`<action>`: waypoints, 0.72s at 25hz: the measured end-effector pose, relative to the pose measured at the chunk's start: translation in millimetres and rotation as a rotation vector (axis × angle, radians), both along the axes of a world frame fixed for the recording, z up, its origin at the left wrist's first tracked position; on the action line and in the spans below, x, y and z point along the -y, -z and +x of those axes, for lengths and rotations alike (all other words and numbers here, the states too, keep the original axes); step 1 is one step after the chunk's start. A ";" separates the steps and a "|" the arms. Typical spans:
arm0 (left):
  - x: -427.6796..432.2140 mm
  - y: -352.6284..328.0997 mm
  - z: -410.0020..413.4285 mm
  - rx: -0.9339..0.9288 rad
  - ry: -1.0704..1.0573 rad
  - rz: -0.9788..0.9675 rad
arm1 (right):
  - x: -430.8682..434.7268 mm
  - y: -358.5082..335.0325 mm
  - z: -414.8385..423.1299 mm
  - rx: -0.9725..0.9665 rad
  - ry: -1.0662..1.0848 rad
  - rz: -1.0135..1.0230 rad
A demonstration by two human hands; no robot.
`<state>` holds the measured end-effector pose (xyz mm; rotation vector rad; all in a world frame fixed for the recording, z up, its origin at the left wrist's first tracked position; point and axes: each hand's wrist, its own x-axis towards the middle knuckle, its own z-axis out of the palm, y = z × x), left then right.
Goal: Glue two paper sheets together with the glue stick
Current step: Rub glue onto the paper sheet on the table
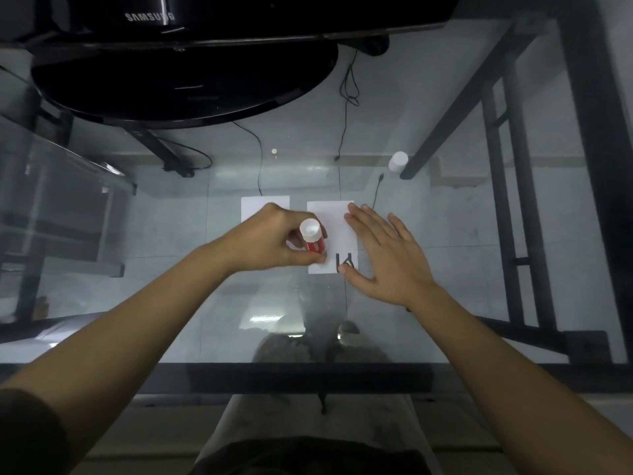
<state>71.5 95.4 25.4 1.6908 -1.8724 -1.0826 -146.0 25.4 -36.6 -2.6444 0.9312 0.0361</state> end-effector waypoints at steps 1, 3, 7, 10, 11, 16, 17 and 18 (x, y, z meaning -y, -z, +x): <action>8.1 -0.4 5.4 0.010 -0.013 -0.002 | 0.0 -0.2 -0.1 0.001 0.000 0.002; 24.8 -1.6 18.7 0.063 -0.069 -0.031 | -0.3 -0.3 -0.4 0.005 -0.002 0.001; 31.3 -0.3 24.9 0.094 -0.176 -0.079 | -0.2 -1.1 -0.5 0.002 -0.006 0.001; 3.7 1.5 -0.5 -0.034 -0.036 -0.018 | -0.3 -1.6 -0.4 -0.004 -0.004 0.003; -2.7 2.6 -6.8 -0.041 -0.003 -0.002 | -0.7 -1.7 -0.1 -0.005 -0.002 0.004; 31.4 4.2 13.4 0.047 -0.033 -0.025 | -0.4 0.3 -0.9 0.005 0.002 0.007; 41.2 3.1 20.6 0.082 -0.080 -0.050 | -0.9 0.7 -1.0 0.005 0.001 0.008; 48.2 2.4 25.6 0.116 -0.129 -0.068 | -1.4 1.1 -0.8 0.008 0.002 0.007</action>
